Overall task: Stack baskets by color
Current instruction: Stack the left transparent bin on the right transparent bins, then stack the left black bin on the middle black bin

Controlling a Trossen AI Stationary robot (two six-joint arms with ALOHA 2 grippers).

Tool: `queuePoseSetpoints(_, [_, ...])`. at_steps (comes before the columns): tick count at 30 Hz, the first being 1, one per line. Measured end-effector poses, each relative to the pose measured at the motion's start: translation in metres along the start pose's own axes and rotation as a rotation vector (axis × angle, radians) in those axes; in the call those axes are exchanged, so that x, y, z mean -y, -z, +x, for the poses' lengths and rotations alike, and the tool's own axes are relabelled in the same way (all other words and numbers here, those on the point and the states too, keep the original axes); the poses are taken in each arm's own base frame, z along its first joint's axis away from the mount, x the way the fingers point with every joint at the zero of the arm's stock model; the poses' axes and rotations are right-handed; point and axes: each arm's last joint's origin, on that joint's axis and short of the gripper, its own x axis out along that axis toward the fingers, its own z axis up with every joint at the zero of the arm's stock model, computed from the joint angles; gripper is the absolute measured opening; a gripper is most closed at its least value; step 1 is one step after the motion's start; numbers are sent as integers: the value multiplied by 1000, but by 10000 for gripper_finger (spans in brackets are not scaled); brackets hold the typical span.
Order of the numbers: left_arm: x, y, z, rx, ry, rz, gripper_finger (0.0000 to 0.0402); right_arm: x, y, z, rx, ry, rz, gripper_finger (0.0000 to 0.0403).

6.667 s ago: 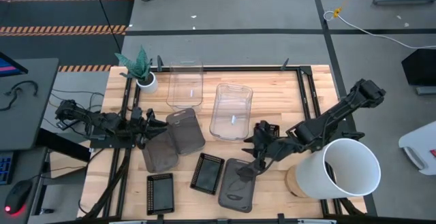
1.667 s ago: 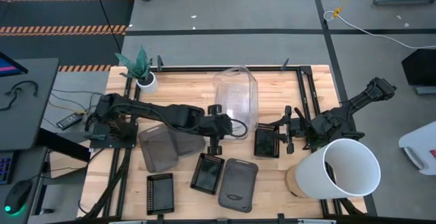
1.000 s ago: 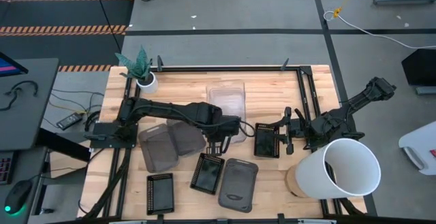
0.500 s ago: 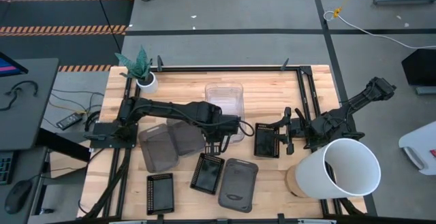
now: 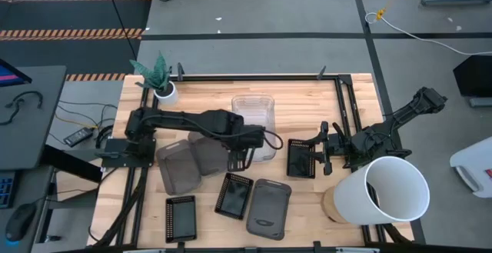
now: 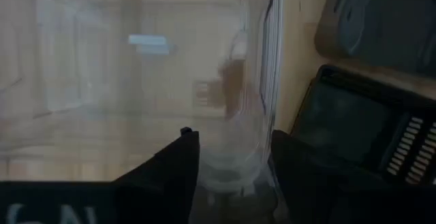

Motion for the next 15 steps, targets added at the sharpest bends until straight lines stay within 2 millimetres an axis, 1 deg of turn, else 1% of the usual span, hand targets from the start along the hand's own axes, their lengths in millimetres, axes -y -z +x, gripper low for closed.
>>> queuePoseSetpoints(4, [4, 7, -22, 44, -30, 16, 189, 0, 0, 0, -1, -6, 0, 164])
queuePoseSetpoints(6, [9, 13, -27, 45, -55, 36, 182, 0, 0, 0, -4, -6, 1, 164])
queuePoseSetpoints(8, [16, 21, -27, 18, -66, 50, 173, -1, 1, 1, -11, -5, 7, 164])
queuePoseSetpoints(11, [29, 32, -22, 8, -57, 30, 161, -2, 4, 3, -27, -3, 6, 164])
queuePoseSetpoints(15, [45, 49, -10, -57, -58, 14, 147, -4, 3, 7, -16, -4, -1, 164])
